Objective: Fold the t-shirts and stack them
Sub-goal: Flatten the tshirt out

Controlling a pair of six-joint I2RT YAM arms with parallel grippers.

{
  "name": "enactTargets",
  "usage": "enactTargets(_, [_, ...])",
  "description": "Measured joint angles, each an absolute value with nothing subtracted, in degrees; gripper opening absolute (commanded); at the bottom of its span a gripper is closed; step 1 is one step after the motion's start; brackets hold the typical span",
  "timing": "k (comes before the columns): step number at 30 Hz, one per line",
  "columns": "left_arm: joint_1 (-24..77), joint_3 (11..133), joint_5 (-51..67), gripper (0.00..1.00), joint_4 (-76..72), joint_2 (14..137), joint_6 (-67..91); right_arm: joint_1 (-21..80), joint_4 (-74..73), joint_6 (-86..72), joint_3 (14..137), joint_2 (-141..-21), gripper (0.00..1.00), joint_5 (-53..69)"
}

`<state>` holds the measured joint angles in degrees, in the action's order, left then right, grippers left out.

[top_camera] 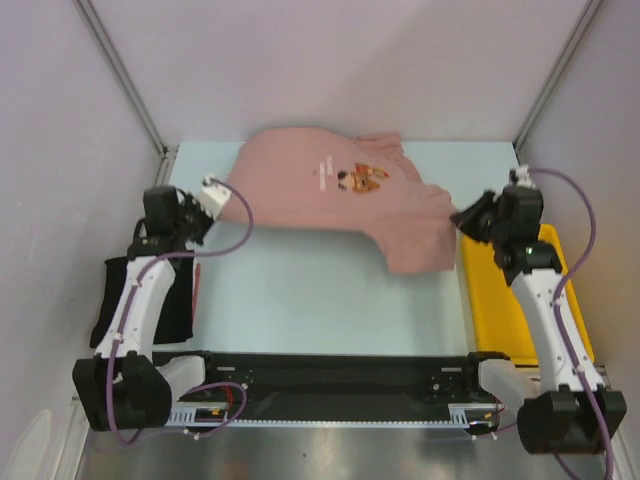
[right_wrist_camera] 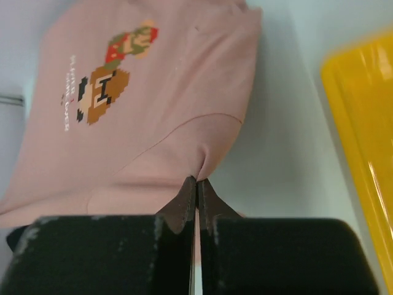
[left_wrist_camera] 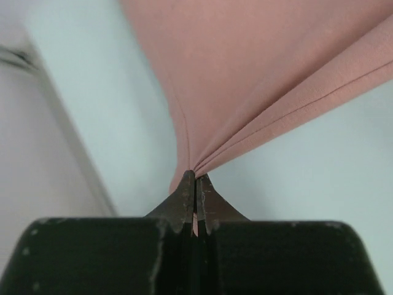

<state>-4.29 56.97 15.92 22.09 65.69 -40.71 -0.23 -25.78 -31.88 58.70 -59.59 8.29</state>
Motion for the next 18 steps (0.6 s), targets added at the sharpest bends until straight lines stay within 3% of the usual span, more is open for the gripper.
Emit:
enactTargets(4, [-4.5,41.5,16.3,0.00,28.7,57.1,-44.6,2.8,-32.4,-35.0,43.8,-46.8,0.00,7.0])
enactTargets(9, [-4.6,32.6,16.2,0.00,33.6,49.9,-47.8,6.7,-36.8,-39.9,34.5,-36.2,0.00,6.0])
enactTargets(18, [-4.7,31.1,15.3,0.01,37.4,50.8,-50.0,7.3,-37.3,-43.4,29.8,-40.3,0.00,5.4])
